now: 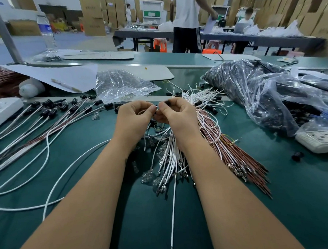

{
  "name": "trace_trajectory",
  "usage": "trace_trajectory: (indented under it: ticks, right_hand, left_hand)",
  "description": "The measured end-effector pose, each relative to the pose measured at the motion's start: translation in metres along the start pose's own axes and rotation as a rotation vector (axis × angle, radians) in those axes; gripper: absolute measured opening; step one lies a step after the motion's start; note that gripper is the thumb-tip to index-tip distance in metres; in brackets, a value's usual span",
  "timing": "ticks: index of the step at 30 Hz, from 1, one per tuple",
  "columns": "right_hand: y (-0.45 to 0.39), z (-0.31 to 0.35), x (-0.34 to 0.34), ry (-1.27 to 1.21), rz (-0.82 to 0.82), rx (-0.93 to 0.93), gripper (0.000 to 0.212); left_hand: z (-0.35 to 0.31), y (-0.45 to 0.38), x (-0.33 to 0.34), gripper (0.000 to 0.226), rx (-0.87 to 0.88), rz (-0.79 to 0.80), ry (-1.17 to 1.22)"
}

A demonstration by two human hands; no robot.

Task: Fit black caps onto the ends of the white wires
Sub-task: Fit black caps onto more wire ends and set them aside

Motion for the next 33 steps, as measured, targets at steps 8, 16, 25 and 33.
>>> trace_trajectory:
  ticks: [8, 16, 25, 33]
  right_hand:
    - [0.000, -0.001, 0.001, 0.000, 0.007, 0.002, 0.005]
    - [0.002, 0.001, 0.003, 0.065, 0.016, -0.011, 0.011]
    - [0.000, 0.000, 0.004, 0.053, 0.023, -0.007, 0.003]
    - [0.001, 0.003, 0.000, 0.003, -0.006, 0.011, 0.004]
  left_hand:
    - [0.002, 0.001, 0.002, 0.008, -0.045, 0.018, -0.002]
    - [0.001, 0.005, 0.006, 0.009, -0.073, 0.049, 0.056]
    - [-0.003, 0.004, 0.006, 0.009, -0.052, 0.041, 0.088]
    - [-0.007, -0.001, -0.006, 0.007, 0.041, 0.000, -0.100]
Point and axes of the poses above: each hand's wrist, its own y-axis away from the middle knuckle, its own x-axis out of the palm, z = x × y, the point moved 9 cm from there along -y, towards the middle knuckle, and after that the axes turned 5 degrees about y, right-handed, at the moved point
